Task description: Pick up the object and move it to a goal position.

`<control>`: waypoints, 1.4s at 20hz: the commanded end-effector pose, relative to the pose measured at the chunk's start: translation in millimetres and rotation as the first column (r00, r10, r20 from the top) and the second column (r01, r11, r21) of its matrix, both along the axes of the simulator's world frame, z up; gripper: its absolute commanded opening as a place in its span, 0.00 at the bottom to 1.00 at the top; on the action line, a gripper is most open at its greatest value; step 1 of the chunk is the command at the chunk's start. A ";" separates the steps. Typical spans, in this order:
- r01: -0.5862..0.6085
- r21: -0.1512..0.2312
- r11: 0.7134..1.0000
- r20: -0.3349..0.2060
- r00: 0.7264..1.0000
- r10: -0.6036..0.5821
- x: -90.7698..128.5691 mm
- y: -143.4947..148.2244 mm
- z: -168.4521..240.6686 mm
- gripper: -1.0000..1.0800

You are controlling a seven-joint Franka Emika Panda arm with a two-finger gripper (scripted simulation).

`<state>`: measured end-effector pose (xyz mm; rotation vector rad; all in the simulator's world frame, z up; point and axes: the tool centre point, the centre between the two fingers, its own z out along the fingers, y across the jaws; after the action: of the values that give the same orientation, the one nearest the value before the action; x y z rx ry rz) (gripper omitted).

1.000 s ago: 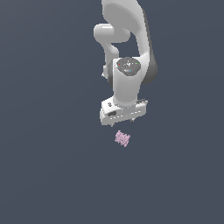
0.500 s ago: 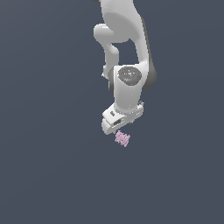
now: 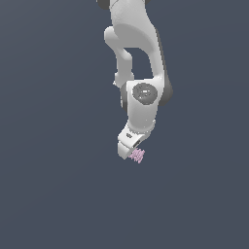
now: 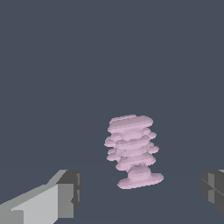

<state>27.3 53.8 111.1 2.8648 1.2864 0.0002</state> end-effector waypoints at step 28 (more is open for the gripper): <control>-0.182 0.001 0.983 -0.001 0.983 0.182 4.9 2.0 -60.9 0.96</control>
<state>31.9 55.7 55.3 2.7377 1.5424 -0.0020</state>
